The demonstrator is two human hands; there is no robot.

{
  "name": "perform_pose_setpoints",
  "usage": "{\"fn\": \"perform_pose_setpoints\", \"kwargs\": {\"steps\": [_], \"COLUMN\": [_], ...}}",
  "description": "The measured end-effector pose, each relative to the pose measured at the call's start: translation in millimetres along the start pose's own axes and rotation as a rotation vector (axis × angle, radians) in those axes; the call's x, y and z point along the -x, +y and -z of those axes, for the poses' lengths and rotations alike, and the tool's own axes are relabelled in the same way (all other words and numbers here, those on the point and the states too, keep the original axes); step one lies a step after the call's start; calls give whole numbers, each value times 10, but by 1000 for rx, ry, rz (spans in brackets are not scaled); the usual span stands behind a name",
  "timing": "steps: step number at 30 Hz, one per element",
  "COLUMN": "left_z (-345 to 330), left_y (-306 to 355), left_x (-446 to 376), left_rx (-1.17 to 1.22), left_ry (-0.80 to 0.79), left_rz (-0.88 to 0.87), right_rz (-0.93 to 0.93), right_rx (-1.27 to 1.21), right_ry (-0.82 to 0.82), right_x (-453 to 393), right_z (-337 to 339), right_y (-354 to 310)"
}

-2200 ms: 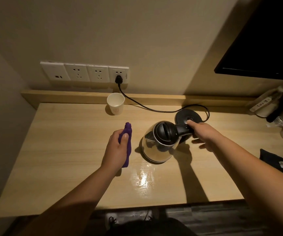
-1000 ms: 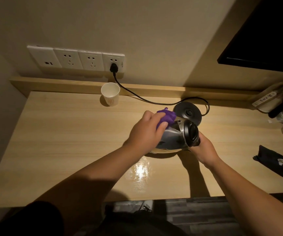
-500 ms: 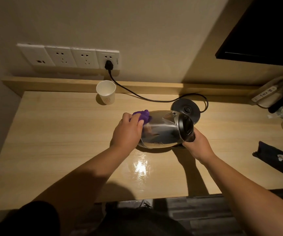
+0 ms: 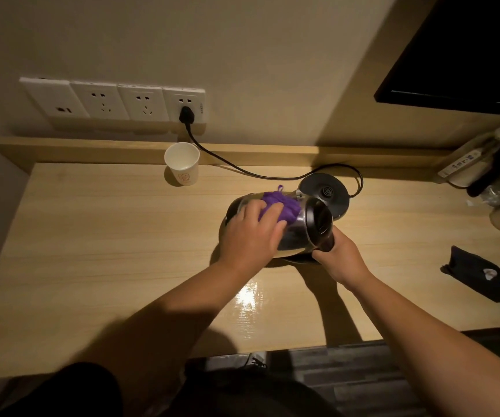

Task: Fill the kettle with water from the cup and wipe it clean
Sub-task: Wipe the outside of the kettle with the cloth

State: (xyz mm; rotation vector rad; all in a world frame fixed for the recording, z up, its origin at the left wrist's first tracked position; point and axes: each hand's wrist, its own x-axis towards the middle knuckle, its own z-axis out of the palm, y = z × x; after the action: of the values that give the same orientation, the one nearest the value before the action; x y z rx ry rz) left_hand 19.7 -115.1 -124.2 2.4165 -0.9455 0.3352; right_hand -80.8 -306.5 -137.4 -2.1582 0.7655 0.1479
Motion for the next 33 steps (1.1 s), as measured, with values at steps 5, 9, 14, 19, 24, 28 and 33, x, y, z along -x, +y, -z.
{"fn": "perform_pose_setpoints", "kwargs": {"steps": [5,9,14,19,24,28,33], "left_z": [27,36,109,107,115,69,36], "left_y": [-505,-487,60,193,-34,-451,-400], "left_x": [-7,-53,-56,-99,-139,-164,-112], "left_rx": [16,35,81,-16,25,57,48], "left_ry": [-154,-131,10,64,-24,-141,-83], "left_rz": [339,368,165,-13,59,349,367], "right_rz": [7,18,44,49,39,27,34], "right_rx": [14,34,97,82,83,77,118], "right_ry": [-3,10,15,23,20,19,39], "right_x": [26,29,38,53,34,41,15], "right_z": [-1,9,-41,-68,-67,-85,-89], "right_y": [-32,-80,-149,-165,-180,-157,-182]}}
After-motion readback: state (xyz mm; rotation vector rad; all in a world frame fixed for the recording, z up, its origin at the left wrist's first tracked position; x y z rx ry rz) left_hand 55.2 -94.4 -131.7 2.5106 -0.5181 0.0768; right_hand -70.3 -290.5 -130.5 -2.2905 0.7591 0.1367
